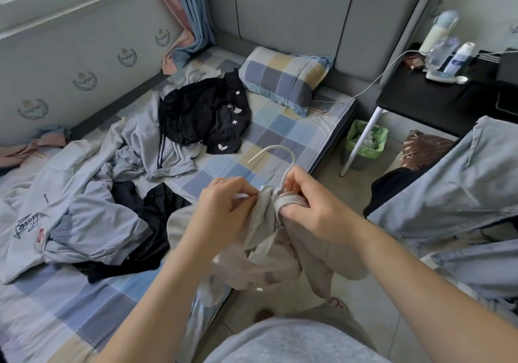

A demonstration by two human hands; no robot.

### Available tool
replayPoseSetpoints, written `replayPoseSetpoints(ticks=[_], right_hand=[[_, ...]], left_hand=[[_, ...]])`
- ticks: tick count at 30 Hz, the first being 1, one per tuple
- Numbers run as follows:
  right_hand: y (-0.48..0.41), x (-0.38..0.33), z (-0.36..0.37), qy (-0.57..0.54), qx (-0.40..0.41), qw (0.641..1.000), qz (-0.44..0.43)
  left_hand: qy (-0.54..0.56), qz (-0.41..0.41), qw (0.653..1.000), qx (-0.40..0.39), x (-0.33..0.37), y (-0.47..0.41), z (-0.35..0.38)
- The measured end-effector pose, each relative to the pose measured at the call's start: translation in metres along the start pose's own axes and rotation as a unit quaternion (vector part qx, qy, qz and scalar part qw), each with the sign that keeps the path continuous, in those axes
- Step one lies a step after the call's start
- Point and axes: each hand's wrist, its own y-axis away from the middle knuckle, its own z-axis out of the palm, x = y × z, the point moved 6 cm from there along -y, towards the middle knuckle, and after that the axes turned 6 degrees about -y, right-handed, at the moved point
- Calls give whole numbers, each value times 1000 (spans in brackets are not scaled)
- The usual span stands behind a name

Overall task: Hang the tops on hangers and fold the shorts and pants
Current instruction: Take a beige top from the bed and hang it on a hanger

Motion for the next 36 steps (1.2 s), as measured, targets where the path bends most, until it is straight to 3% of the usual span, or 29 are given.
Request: replayPoseSetpoints(ticks=[4,8,11,14,16,20,22,24,28,31,33,36], right_hand=[[2,11,-7,-151,55,987,27],[-6,16,-16,-130,180,975,28],[-8,12,-19,-125,205,971,14],[-7,6,-21,-103,197,975,-11],[-7,4,-21,-89,190,978,-19],[-5,5,-24,-70,193,978,-25],[-1,10,-30,-55,191,980,-21],[4,13,-38,-29,192,981,-15],[15,17,-51,78,174,981,40],[20,20,-50,247,117,955,113],[28,12,-62,320,176,926,94],[53,-7,-91,236,328,915,-1]], left_hand=[[-47,-22,989,139,-4,-3,-12],[-14,-73,997,-11,-6,-1,23],[-44,-111,993,16,-17,-1,40],[68,-177,981,39,-29,-10,45],[200,-233,951,40,-37,-21,50],[441,-340,831,20,-44,-43,64],[461,-346,815,56,-45,-55,55],[436,-302,842,99,-40,-71,40],[258,-112,952,123,16,-103,10],[188,25,981,31,75,-114,17],[133,97,984,-73,106,-112,33],[24,128,982,-140,122,-110,51]])
